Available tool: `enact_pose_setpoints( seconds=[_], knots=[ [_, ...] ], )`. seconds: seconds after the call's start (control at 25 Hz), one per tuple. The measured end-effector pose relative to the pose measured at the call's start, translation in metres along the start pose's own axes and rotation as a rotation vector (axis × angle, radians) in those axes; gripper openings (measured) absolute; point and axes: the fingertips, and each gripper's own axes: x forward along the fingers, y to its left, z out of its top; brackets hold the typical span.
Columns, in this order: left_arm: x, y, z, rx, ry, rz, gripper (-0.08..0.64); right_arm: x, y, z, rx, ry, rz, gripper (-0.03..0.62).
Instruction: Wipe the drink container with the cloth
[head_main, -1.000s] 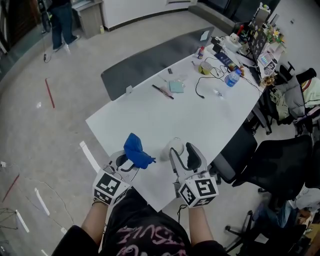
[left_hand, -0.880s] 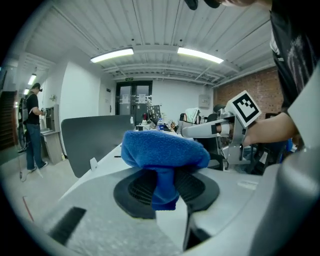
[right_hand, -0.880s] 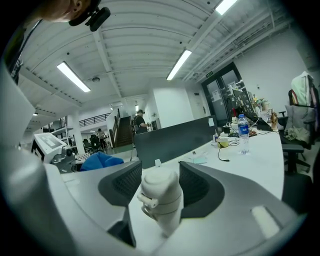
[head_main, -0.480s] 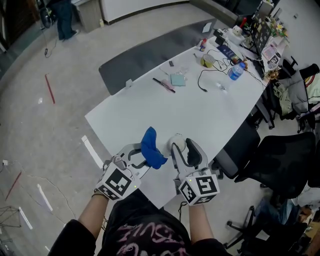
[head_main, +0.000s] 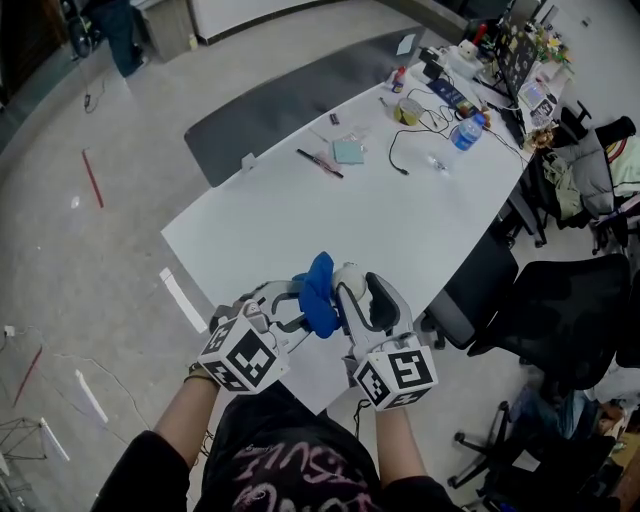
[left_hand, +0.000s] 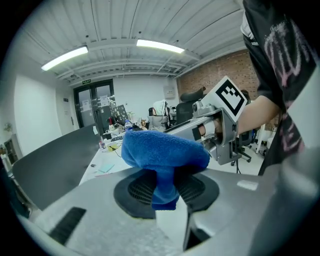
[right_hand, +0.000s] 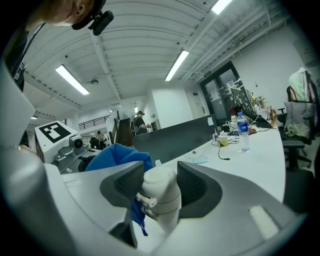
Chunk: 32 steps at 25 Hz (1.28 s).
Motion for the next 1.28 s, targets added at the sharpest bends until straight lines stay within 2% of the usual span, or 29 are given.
enact_pose_setpoints(
  seconds=[0.36, 0.8, 1.28],
  knots=[
    [0.016, -0.001, -0.011, 0.012, 0.020, -0.044, 0.101, 0.001, 0.000, 0.000, 0.007, 0.001, 0.002, 0.198],
    [0.031, 0.003, -0.038, -0.071, 0.016, -0.066, 0.101, 0.003, -0.001, 0.000, 0.014, 0.000, 0.010, 0.198],
    [0.065, 0.001, -0.100, -0.160, 0.117, -0.094, 0.104, 0.006, -0.003, -0.001, 0.019, 0.015, 0.013, 0.201]
  ],
)
